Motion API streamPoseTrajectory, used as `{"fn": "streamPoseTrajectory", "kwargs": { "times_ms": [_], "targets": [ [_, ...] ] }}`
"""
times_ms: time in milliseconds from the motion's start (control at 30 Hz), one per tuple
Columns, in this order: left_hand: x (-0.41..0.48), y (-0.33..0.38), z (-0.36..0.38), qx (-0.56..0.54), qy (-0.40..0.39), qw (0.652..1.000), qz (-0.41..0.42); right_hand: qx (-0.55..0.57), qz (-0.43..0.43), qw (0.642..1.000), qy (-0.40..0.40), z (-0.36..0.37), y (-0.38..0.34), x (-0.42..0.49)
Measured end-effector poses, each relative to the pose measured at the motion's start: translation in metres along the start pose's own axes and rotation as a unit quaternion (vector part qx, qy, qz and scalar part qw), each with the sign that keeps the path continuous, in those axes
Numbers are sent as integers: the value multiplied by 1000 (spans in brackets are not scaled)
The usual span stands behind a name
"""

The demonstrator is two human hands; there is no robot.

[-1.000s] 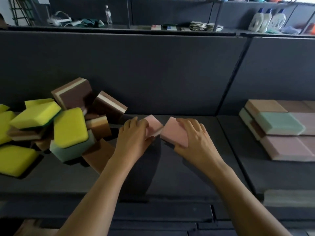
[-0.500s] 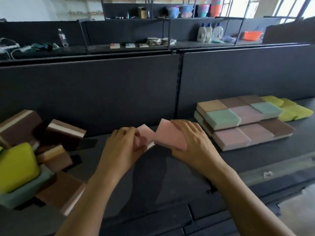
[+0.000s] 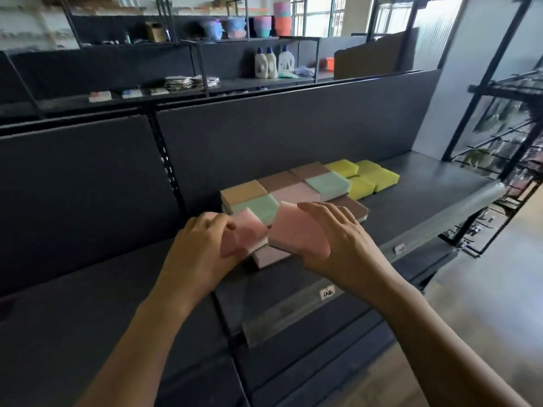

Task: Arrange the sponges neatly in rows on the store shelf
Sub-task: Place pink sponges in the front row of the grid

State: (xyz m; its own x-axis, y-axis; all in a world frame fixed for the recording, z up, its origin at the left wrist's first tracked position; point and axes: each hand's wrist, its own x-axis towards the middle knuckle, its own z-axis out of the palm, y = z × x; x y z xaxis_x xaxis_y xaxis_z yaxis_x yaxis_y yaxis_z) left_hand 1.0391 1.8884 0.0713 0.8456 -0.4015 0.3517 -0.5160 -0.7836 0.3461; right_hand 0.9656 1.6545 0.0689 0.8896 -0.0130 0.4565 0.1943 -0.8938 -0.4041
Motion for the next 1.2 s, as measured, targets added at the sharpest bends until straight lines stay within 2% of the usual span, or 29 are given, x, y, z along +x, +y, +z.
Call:
{"fn": "streamPoseTrajectory", "kwargs": {
  "times_ms": [233, 467, 733, 933, 1200],
  "targets": [
    [22, 76, 55, -20, -2, 1000, -3, -1, -9, 1000, -6, -36, 84, -12],
    [30, 107, 85, -18, -4, 999, -26, 5, -23, 999, -44, -40, 135, -19],
    [51, 99, 91, 30, -4, 999, -41, 32, -40, 997, -53, -21, 147, 1],
    [58, 88, 98, 23, -22, 997, -65, 33, -65, 995, -68, -10, 150, 15],
    [59, 94, 100, 60, -10, 998, -2, 38, -81, 992, -91, -10, 161, 21]
  ]
}}
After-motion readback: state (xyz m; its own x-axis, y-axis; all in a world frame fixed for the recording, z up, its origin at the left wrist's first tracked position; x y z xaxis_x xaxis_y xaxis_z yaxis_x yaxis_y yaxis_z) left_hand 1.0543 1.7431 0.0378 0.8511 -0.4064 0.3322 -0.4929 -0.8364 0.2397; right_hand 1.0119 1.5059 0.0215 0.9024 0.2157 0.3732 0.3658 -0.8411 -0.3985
